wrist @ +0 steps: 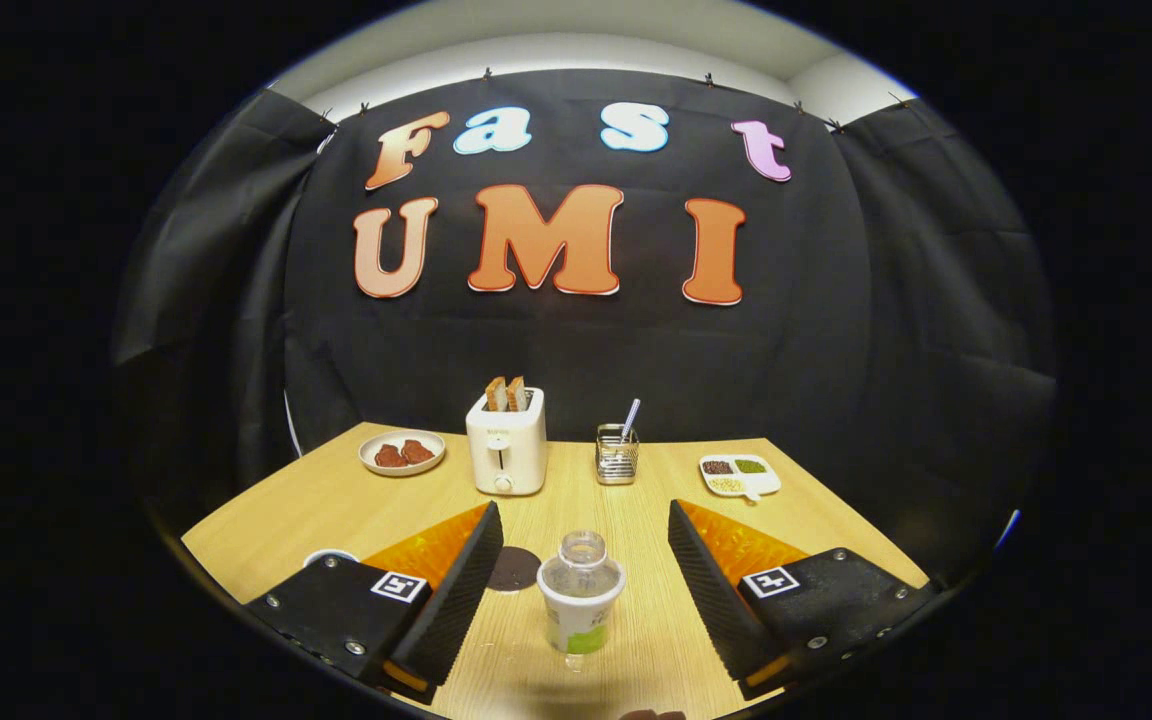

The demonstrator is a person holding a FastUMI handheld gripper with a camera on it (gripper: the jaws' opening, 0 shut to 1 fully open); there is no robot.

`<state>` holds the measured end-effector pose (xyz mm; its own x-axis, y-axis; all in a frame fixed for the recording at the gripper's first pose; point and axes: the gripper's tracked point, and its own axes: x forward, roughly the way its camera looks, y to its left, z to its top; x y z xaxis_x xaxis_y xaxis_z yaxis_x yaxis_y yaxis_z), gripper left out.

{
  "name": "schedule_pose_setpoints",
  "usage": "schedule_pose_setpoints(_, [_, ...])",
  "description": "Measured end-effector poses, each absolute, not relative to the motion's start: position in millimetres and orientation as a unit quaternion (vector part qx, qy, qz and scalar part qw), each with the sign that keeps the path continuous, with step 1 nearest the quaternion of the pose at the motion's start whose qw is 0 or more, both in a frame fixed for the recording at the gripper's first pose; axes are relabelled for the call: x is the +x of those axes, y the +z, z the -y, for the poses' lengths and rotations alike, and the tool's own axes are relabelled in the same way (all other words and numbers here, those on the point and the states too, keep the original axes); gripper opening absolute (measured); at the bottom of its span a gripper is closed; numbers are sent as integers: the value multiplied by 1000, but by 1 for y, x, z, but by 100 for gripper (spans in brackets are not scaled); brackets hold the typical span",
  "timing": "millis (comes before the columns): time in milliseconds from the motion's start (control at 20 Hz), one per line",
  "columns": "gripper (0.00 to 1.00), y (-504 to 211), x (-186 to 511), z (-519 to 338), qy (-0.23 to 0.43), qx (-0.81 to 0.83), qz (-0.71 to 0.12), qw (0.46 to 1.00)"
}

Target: Take the bottle from table, then pour the juice into the cup, finally place the bottle on the coaster

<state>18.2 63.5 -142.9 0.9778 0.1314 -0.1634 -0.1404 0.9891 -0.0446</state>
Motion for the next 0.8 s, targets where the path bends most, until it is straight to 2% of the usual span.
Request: schedule_pose_setpoints(800, [99, -270, 45, -69, 79, -30, -202, 976])
